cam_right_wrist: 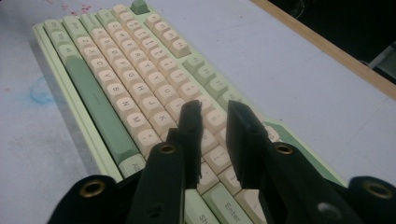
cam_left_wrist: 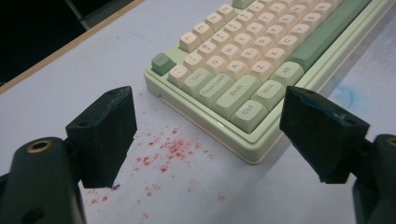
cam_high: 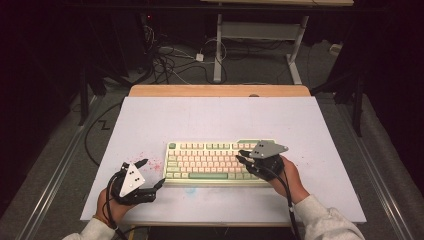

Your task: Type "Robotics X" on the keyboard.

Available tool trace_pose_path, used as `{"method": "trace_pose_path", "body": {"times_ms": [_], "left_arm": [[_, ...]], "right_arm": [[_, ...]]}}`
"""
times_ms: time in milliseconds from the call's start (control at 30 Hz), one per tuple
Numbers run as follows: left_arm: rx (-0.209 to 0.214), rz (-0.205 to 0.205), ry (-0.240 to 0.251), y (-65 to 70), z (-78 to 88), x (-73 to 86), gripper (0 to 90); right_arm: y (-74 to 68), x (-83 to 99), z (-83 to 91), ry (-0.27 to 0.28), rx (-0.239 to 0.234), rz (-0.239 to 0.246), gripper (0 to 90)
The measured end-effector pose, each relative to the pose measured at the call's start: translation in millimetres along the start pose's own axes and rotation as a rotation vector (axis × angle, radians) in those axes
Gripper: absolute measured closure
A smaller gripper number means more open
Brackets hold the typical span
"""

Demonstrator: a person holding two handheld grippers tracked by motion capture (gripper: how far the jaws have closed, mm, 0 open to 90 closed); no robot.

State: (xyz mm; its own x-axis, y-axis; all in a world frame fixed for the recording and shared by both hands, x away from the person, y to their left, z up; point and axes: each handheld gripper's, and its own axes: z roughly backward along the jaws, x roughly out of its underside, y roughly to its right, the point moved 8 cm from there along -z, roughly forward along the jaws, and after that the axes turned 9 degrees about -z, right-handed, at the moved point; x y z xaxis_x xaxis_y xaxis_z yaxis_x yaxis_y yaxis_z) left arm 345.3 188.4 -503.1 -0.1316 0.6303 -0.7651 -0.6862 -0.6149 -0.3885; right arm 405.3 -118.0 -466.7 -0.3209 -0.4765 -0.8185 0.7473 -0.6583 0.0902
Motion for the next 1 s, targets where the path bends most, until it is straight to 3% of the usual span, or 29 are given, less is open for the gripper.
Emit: {"method": "trace_pose_path", "body": {"times_ms": [367, 1000], "left_arm": [[0.004, -0.004, -0.002, 0.7, -1.4, 0.2, 17.9], [0.016, -0.002, -0.013, 2.6, -3.2, 1.7, 17.9]], "right_arm": [[-2.7, -7.3, -12.8, -0.029, -0.019, 0.021, 89.8], [-9.0, -8.2, -28.2, -0.079, -0.042, 0.040, 90.0]]}}
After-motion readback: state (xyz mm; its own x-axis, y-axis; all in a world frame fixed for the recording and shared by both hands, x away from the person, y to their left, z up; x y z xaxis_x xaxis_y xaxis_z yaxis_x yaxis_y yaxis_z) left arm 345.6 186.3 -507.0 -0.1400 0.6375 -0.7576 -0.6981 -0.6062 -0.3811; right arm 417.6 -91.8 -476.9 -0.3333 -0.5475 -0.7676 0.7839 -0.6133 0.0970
